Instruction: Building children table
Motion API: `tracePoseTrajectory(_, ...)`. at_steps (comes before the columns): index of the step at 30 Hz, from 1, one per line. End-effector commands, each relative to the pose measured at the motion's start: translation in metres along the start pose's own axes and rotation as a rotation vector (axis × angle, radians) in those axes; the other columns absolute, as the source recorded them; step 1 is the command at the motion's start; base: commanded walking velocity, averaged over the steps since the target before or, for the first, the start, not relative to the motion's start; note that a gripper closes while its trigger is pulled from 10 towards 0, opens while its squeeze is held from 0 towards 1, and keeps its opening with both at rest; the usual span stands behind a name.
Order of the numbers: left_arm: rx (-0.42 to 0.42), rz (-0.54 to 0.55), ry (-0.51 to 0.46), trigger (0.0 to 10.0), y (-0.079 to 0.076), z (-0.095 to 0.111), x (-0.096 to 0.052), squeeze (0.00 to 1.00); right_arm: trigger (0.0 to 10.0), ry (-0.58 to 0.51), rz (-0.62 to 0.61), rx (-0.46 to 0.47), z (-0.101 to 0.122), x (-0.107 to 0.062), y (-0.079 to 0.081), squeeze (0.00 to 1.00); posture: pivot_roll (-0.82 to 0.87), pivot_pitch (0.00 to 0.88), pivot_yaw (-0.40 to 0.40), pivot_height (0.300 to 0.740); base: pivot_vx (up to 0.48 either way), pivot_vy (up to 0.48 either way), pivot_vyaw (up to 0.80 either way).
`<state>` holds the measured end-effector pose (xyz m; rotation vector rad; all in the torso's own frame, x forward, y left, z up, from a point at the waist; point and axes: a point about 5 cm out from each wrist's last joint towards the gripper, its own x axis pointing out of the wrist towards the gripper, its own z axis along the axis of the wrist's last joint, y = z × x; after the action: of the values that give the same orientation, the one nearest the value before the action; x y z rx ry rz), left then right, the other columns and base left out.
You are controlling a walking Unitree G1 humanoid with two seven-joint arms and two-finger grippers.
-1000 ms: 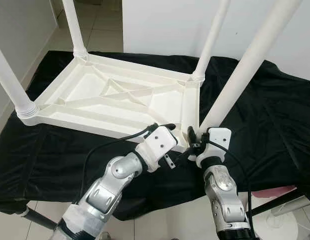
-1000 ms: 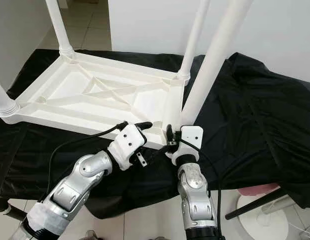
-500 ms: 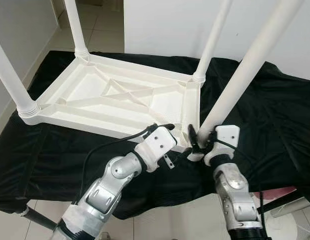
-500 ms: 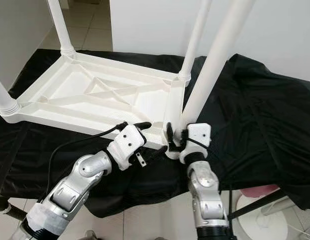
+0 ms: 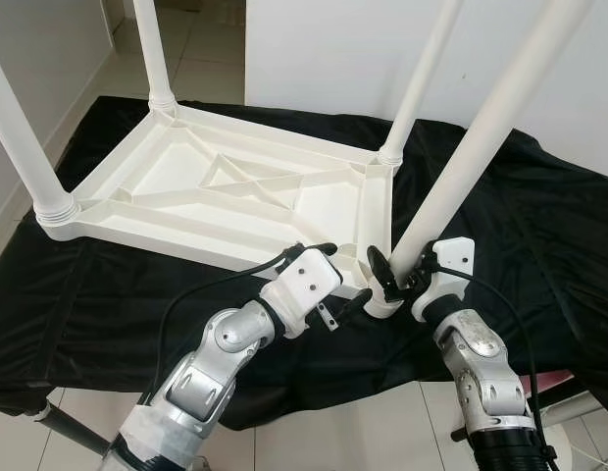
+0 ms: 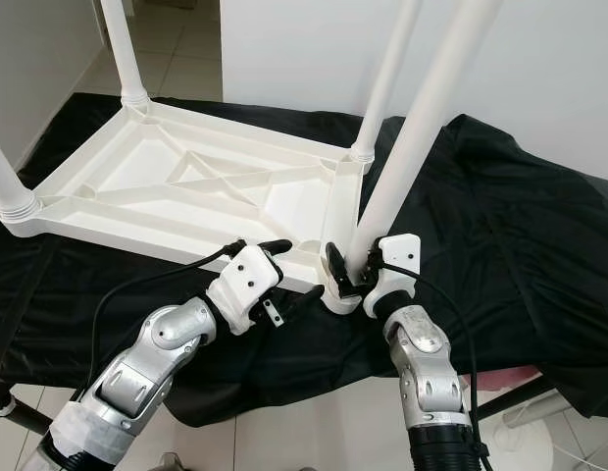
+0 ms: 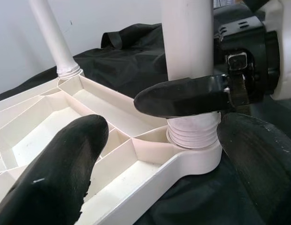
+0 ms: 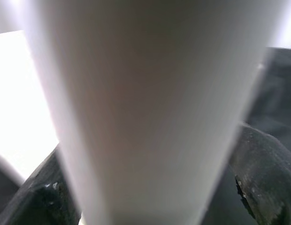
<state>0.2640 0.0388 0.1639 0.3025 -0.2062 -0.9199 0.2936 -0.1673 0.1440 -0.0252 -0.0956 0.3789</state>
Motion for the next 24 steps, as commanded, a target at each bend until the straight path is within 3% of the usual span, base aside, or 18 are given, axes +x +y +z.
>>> tracePoseTrajectory(1,0.007,0.015,-0.012,10.0,-0.002,0.004,0.001,0.00,10.0,0.007,0.113,-0.014,0.000,0.003,0.003,0.00,0.03,0.042,-0.143,0.740,0.000,0.000,0.00)
tracePoseTrajectory(5,0.002,0.014,-0.013,10.0,-0.002,0.004,0.001,0.00,10.0,0.037,0.245,-0.073,-0.003,0.003,0.002,0.00,0.03,0.043,-0.144,0.740,0.000,0.000,0.00)
tracePoseTrajectory(11,0.000,0.016,-0.012,10.0,-0.001,0.004,0.001,0.00,10.0,0.044,0.307,-0.077,-0.003,0.004,-0.001,0.00,0.03,0.044,-0.144,0.740,0.000,0.000,0.00)
tracePoseTrajectory(12,-0.002,0.017,-0.012,10.0,-0.001,0.004,0.001,0.00,1.6,0.049,0.320,-0.085,-0.003,0.004,-0.004,0.00,0.03,0.049,-0.143,0.740,0.000,0.000,0.00)
tracePoseTrajectory(13,-0.002,0.017,-0.012,10.0,-0.001,0.004,0.001,0.00,1.6,0.049,0.320,-0.085,-0.003,0.004,-0.004,0.00,0.03,0.049,-0.143,0.740,0.000,0.000,0.00)
tracePoseTrajectory(14,-0.004,0.021,-0.010,10.0,0.000,0.004,0.000,0.00,0.0,0.065,0.325,-0.125,-0.004,0.006,-0.010,0.00,0.03,0.056,-0.147,0.740,0.000,0.000,0.00)
tracePoseTrajectory(21,-0.012,0.029,-0.007,10.0,0.002,0.003,0.000,0.00,0.0,0.075,0.332,-0.136,-0.007,0.005,-0.013,0.00,0.03,0.061,-0.142,0.740,0.000,0.000,0.00)
tracePoseTrajectory(22,-0.014,0.030,-0.007,10.0,0.002,0.004,0.000,0.00,2.8,0.073,0.324,-0.129,-0.008,0.005,-0.015,0.00,0.03,0.065,-0.139,0.740,0.000,0.000,0.00)
tracePoseTrajectory(23,-0.015,0.030,-0.008,10.0,0.002,0.004,0.000,0.00,10.0,0.073,0.320,-0.128,-0.008,0.005,-0.015,0.00,0.03,0.065,-0.139,0.740,0.000,0.000,0.00)
tracePoseTrajectory(24,-0.015,0.029,-0.007,10.0,0.002,0.004,0.000,0.00,10.0,0.071,0.317,-0.129,-0.007,0.005,-0.016,0.00,0.02,0.068,-0.136,0.740,0.000,0.000,0.00)
